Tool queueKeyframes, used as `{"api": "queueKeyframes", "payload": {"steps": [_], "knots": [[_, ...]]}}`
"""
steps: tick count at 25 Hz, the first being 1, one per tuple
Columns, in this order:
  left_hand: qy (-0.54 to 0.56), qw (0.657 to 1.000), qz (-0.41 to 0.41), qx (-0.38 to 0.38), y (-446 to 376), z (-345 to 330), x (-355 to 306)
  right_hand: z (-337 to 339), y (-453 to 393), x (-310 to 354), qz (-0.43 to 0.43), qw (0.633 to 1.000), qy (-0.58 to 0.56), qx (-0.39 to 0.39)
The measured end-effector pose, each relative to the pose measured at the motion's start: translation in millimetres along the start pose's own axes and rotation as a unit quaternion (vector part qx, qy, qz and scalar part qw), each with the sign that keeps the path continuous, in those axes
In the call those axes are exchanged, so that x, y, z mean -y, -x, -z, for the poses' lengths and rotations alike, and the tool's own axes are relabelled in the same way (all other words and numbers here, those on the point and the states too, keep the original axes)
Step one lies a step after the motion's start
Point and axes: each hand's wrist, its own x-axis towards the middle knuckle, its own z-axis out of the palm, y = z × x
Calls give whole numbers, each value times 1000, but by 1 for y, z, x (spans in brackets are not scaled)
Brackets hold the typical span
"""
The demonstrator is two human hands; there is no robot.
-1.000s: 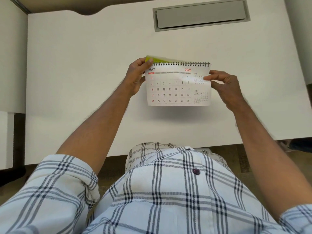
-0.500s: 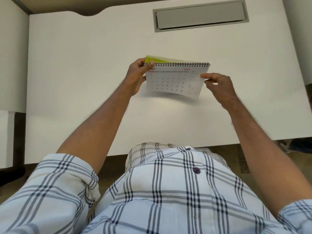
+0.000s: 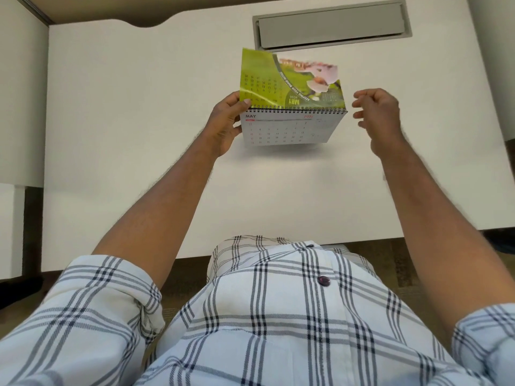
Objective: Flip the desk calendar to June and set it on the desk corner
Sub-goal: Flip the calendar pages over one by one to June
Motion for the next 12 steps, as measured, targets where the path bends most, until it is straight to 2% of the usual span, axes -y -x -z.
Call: {"api": "queueKeyframes", "payload": {"steps": [4,6,12], "knots": [[-1,1000,3,6,-1,1,-2,-9,-9,18,-65,993,-1,103],[-1,1000,4,3,-1,2,0,-13,-11,20,-64,988,-35,134],[-12,1000,-3,-19,-1,3,2,-14,-12,17,-11,985,-123,123]]}}
